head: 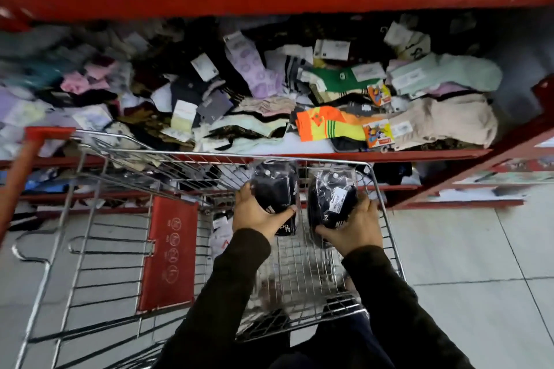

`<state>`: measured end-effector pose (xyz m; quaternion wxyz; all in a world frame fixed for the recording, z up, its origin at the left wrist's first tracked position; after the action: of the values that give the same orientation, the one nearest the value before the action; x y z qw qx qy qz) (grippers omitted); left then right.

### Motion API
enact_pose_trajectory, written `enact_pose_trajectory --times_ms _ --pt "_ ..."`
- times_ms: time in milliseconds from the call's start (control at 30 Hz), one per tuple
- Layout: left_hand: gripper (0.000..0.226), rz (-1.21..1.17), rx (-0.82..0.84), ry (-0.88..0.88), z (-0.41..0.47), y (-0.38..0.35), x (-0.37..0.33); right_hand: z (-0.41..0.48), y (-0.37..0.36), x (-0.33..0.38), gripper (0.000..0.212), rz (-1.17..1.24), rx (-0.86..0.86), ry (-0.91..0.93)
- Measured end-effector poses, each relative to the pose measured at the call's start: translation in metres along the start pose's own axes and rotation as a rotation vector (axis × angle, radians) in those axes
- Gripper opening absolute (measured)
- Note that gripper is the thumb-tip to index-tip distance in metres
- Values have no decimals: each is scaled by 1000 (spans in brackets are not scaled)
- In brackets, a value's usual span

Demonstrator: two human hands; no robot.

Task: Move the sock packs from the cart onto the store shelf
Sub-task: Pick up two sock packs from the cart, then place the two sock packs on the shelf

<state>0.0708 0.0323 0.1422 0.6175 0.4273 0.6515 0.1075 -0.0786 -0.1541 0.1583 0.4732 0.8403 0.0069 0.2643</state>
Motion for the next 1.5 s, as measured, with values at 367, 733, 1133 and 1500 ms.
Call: enact_pose_trajectory --times_ms 367,733,1133,1500 --pt "98 -277 -475 -499 5 151 -152 -32 150 131 103 471 -395 530" --pt "104 -396 -759 -756 66 235 -276 -5 256 235 101 833 -711 725" --pt "101 -238 -635 -685 141 211 -330 65 257 280 95 755 -717 685" --pt "102 -239 -520 -630 148 190 -326 56 249 270 80 617 -754 522"
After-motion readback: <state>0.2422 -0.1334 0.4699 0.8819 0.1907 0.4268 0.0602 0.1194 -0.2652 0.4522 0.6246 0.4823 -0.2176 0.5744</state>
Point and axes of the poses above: each hand's wrist, its own z-axis towards the middle knuckle, its own y-axis out of the back of the hand, x = y × z, the point moved 6 cm from there along z, towards the middle knuckle, and after that the axes turned 10 degrees about -y, right-handed, at the moved point
